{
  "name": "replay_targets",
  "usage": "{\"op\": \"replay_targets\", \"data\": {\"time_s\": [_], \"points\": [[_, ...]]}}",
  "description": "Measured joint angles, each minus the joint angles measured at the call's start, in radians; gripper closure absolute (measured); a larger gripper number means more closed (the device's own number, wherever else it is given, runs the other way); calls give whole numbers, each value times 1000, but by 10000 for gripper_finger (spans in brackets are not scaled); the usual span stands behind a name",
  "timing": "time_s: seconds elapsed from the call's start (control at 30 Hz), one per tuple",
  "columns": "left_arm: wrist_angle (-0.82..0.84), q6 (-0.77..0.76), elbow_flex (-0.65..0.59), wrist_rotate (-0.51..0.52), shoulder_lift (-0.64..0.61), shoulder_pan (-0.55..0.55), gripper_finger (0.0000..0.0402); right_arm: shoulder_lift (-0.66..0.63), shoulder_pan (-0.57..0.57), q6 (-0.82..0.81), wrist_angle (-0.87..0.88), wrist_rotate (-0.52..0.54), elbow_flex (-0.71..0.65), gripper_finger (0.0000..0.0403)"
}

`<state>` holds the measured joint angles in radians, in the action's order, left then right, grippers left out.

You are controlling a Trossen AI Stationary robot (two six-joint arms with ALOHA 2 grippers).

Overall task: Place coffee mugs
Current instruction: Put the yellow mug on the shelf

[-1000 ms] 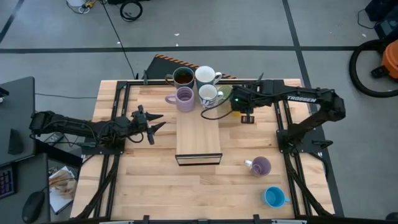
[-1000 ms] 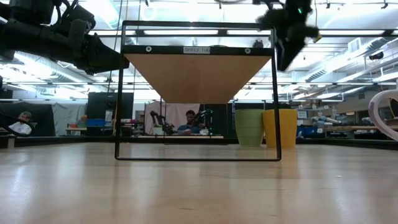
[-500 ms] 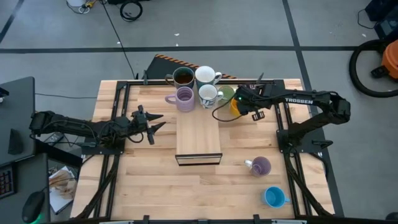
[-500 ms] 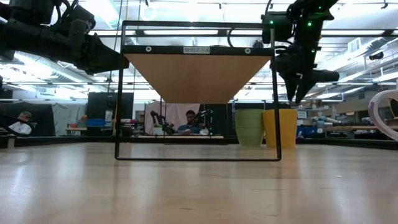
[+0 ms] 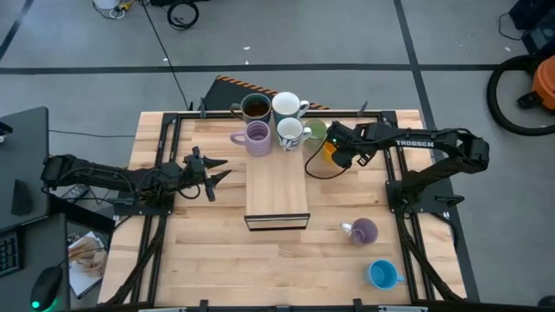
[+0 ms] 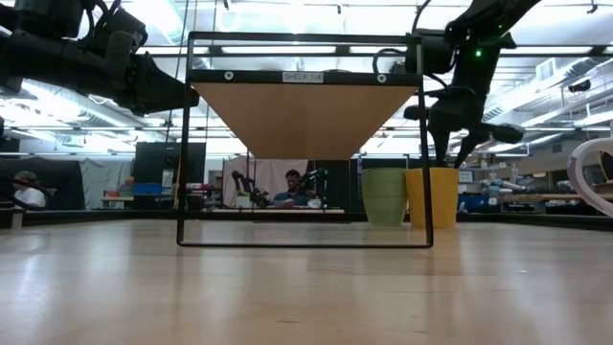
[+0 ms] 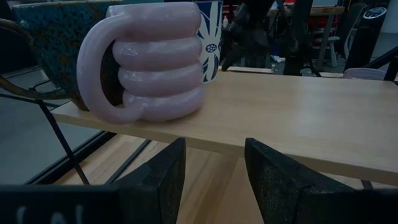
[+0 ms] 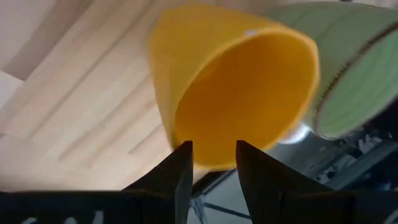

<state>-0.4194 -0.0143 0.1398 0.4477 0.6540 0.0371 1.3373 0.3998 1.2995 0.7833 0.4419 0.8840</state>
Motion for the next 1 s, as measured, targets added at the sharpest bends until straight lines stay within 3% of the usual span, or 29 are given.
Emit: {"op": "replay_targets", "data": {"time_s": [0.37,0.67,1.0], "points": [[0,0,0,0,0,0,230,0,-8,-5,-104,23,-12,275],[6,-1,0,0,0,0,230,-31,-12,92,-33,165,-12,275],[6,-1,0,0,0,0,230,-48,-28,52,77,142,-12,275]]}}
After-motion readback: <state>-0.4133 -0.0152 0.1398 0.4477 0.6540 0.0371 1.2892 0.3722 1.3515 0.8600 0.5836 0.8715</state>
